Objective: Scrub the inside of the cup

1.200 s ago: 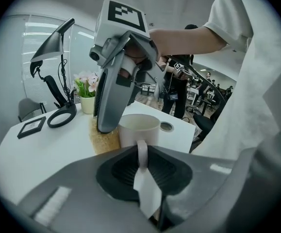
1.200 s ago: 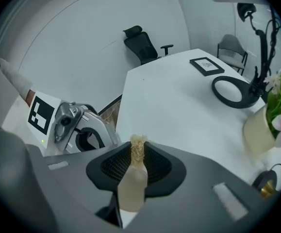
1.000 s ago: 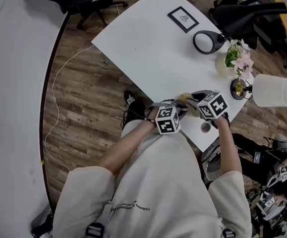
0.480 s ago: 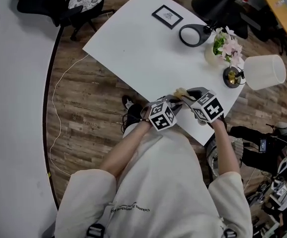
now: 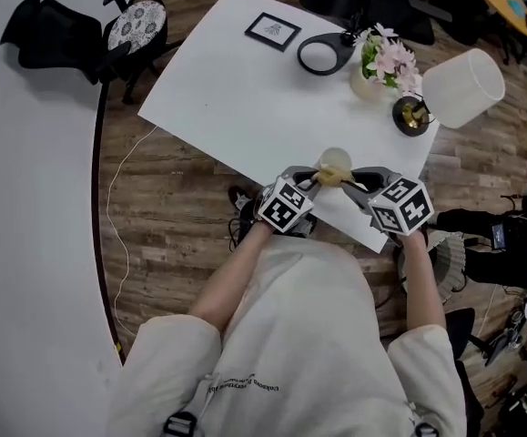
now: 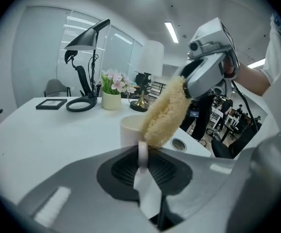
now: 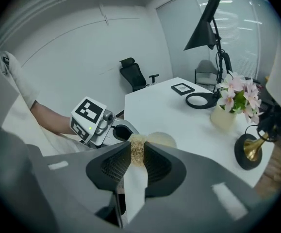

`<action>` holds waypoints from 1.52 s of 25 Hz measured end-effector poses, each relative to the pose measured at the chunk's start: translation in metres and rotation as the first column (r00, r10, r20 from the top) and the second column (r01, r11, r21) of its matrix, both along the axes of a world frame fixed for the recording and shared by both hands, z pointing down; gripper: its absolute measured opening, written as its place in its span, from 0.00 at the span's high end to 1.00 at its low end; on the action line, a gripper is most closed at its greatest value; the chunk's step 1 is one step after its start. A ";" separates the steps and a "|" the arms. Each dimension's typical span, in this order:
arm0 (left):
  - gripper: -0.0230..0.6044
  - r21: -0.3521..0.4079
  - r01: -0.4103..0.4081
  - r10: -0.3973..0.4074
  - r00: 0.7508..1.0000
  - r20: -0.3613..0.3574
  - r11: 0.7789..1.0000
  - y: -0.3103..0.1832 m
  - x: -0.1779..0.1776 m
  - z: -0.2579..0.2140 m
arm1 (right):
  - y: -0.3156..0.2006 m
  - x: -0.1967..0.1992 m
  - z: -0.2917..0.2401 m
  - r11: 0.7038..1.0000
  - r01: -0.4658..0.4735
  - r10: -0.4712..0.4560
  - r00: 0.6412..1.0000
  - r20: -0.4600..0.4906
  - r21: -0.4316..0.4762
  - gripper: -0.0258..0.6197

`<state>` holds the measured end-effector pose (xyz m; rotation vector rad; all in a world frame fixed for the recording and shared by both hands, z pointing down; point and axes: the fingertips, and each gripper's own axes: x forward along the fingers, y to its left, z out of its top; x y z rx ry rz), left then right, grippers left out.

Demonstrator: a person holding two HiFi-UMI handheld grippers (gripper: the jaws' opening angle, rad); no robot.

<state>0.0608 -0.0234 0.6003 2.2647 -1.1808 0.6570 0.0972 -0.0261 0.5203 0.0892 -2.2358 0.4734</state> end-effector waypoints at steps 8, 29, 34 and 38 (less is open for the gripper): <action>0.89 -0.042 0.082 -0.086 0.990 -0.114 0.996 -0.002 -0.002 -0.003 | -0.017 0.047 0.010 0.979 -0.191 0.196 0.978 0.075 -0.064 0.79; 0.89 0.009 0.189 -0.183 0.964 -0.193 0.982 -0.007 -0.021 -0.034 | -0.028 0.041 0.026 0.938 -0.347 0.339 0.919 0.200 0.004 0.80; 0.89 0.033 0.204 -0.195 0.965 -0.175 0.978 -0.015 -0.023 -0.042 | -0.009 0.032 0.026 0.945 -0.328 0.323 0.920 0.221 -0.014 0.80; 0.89 0.040 0.225 -0.214 0.959 -0.188 0.974 -0.013 -0.027 -0.045 | 0.003 0.025 0.021 0.954 -0.300 0.296 0.925 0.240 -0.019 0.80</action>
